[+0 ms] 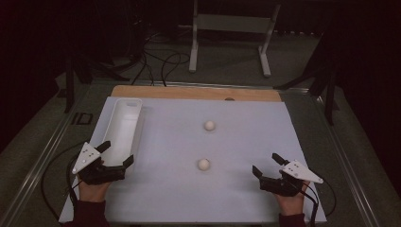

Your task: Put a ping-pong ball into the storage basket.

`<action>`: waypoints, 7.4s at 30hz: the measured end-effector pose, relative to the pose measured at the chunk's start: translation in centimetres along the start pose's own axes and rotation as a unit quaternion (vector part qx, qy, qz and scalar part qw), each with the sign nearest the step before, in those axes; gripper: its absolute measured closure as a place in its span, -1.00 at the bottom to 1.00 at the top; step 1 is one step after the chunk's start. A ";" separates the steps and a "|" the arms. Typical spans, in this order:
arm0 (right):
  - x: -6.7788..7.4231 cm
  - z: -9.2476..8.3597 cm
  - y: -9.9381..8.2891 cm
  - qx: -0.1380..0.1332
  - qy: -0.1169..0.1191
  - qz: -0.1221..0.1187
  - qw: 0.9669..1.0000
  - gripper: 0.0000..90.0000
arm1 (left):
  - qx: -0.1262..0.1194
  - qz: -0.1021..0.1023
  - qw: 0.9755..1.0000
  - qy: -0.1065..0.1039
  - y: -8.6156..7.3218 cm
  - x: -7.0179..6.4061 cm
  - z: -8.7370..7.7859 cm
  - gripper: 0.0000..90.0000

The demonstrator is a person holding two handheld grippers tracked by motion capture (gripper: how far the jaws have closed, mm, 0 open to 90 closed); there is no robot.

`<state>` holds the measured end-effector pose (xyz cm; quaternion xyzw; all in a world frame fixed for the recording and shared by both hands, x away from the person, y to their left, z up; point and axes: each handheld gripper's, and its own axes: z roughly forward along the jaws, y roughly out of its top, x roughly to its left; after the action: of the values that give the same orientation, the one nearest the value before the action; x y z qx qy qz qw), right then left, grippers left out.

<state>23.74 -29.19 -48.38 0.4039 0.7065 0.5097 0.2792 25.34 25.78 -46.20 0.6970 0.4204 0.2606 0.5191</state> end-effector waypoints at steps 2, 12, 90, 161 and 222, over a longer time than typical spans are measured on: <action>0.0 0.0 0.0 0.000 -0.002 -0.001 1.000 -0.80 | 0.004 0.001 1.000 -0.005 0.1 -0.2 0.2 -1.00; -0.4 -0.1 -0.2 -0.001 -0.010 0.004 1.000 -0.80 | 0.000 0.003 1.000 -0.023 1.4 -0.7 0.5 -1.00; -0.3 0.1 -0.2 0.004 -0.006 0.000 1.000 -0.80 | 0.043 0.067 0.991 -0.109 5.6 -5.6 8.5 -1.00; -0.3 0.4 -0.3 0.007 -0.003 -0.002 1.000 -0.80 | 0.109 0.118 0.966 -0.201 4.8 -10.6 14.5 -1.00; -0.4 0.4 -0.3 0.008 -0.004 -0.003 1.000 -0.79 | 0.195 0.120 0.944 -0.238 1.7 -14.2 18.9 -1.00</action>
<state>24.16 -29.35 -48.75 0.4063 0.7105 0.5016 0.2803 33.79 3.88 -49.67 0.8717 0.2409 0.0604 0.4225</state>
